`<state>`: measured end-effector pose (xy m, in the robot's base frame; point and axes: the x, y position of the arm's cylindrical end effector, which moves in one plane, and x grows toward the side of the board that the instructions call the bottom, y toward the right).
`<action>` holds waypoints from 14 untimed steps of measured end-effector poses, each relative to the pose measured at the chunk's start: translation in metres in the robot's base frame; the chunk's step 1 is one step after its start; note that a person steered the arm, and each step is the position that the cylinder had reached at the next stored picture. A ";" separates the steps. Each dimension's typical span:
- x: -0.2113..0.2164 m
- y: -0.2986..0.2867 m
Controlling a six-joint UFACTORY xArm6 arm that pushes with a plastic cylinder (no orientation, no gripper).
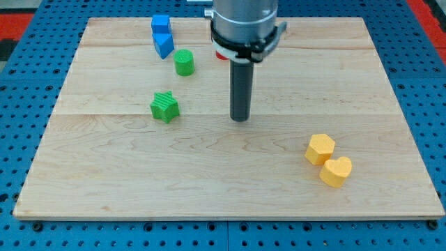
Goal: Push the green star below the green circle
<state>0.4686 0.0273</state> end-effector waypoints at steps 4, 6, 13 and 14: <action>-0.018 -0.184; -0.030 -0.122; -0.047 -0.073; -0.059 -0.072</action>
<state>0.4091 -0.0443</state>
